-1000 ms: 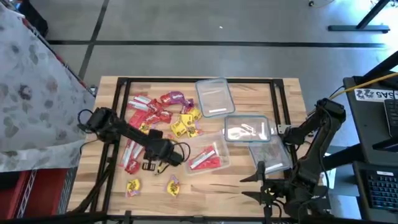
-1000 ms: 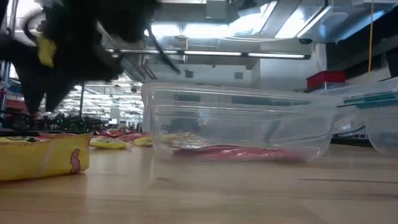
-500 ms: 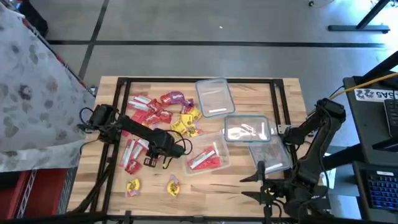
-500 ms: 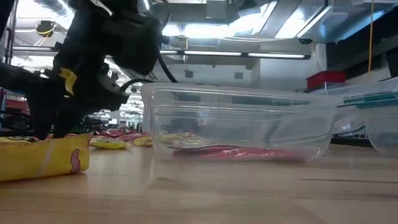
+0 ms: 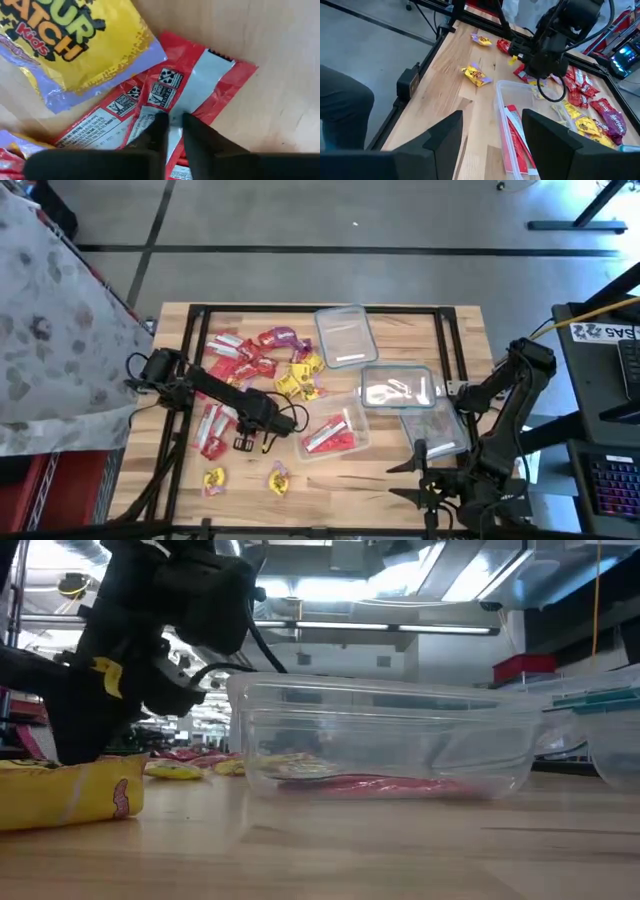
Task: Sort candy
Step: Put the pink candy into top rectangular transparent food container, then put the pink candy into the top rectangular transparent food container
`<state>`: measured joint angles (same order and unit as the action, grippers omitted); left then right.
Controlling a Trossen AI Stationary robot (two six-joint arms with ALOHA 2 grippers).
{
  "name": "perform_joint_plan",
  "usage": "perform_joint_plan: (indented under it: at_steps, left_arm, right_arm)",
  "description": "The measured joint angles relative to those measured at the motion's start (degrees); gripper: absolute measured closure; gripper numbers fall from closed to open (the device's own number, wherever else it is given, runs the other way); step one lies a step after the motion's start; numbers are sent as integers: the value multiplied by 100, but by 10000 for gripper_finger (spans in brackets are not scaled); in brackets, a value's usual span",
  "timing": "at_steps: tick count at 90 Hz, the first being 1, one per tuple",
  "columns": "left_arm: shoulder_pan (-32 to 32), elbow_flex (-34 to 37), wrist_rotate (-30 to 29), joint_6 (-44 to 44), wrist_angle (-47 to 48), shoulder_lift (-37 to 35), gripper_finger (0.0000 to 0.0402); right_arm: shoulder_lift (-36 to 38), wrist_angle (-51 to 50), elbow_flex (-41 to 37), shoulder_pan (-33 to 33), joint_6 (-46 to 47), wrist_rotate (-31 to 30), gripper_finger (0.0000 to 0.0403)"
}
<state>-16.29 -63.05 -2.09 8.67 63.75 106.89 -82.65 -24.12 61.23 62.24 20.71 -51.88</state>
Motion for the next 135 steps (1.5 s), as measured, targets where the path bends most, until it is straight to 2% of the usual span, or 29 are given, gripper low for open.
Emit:
perform_joint_plan:
  at_steps: [8, 19, 40, 51, 60, 73, 84, 93, 108, 118, 127, 135]
  left_arm:
    - [-52, -172, 16, 343, 189, 26, 397]
    - [-129, -646, 19, 743, 976, 31, 401]
    - [-261, -2206, -420, 1634, 2494, 26, 401]
    - [-262, -3002, -582, 2024, 2452, 20, 401]
    - [-262, -3184, -741, 2024, 2070, 7, 401]
    - [-236, -2917, -708, 1425, 2081, 9, 390]
    - [-203, -2352, -548, 764, 1931, 9, 351]
    - [-216, -1766, -434, 150, 1247, 9, 310]
    - [-123, -885, -500, 299, 404, 13, 247]
    - [-18, -436, -524, 609, -201, 13, 221]
    - [24, -171, -412, 749, -649, -21, 219]
    - [22, -120, -315, 870, -776, -28, 240]
  right_arm:
    - [0, -7, -2, 0, -2, 0, 210]
    - [0, -13, -1, 0, -2, 2, 210]
    - [0, -50, -2, 0, -2, 2, 210]
    - [0, -50, -2, 0, -2, 2, 210]
    - [0, -48, -1, 0, -2, 2, 210]
    - [0, -44, -2, 4, 29, 38, 210]
    - [-7, -4, -2, 4, 35, 151, 210]
    - [-72, 1, -1, 4, 43, 148, 210]
    - [-85, 4, -2, 4, 48, 151, 210]
    - [-85, 4, 0, 4, 8, 124, 210]
    - [-85, 2, 0, -2, 5, 133, 210]
    - [-85, 0, 0, 0, 4, 92, 210]
